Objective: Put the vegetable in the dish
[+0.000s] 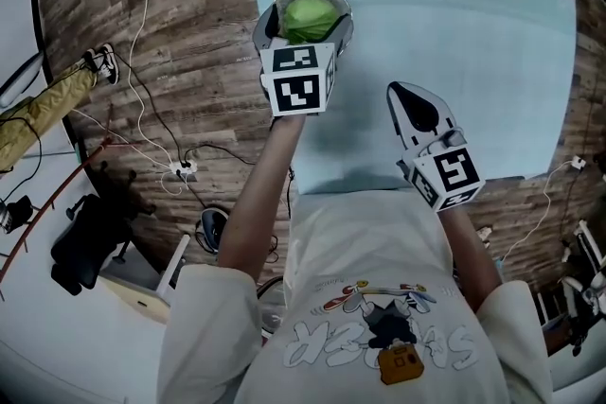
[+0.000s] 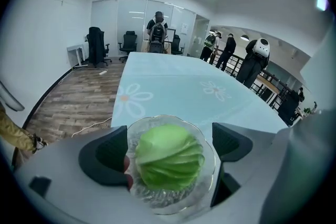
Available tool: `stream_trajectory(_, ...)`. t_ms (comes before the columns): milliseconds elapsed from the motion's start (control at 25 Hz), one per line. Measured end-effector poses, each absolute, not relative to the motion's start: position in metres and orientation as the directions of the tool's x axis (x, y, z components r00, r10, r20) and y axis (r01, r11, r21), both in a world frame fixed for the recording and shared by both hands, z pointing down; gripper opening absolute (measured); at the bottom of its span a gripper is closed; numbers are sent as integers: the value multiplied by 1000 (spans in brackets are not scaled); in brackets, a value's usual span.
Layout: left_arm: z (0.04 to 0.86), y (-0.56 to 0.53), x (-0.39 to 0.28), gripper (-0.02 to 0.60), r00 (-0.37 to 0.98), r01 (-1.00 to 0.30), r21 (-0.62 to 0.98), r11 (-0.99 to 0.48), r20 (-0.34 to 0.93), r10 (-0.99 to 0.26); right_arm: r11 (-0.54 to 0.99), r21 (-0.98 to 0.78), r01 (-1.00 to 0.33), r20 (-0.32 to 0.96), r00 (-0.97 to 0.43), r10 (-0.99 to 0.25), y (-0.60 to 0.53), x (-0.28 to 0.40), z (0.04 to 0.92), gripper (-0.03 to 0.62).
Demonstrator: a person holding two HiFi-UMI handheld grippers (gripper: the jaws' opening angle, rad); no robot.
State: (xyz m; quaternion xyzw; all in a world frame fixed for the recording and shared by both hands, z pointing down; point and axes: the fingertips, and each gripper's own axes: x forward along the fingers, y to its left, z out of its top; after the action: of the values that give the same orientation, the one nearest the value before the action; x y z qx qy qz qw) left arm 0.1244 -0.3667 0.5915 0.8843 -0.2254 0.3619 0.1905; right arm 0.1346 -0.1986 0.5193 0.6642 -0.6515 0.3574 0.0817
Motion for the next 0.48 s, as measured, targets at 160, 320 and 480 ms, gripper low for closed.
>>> stream_trajectory(160,578,-357,108,466,656,-564,213,-798,702,-277,-138,-360,-923,564,-98,-820,-194,140,512,20)
stream_trajectory(320,554,-343,86,339,674,-597,238,-766,667,-318,-122,-350,-929,548,-97,-831,-185,142,501,20)
stream_trajectory(480,526,-323,71,208,686,-597,218,-772,638,-350,-113,-369,-923,530,-109,-841,-176,144,496,20)
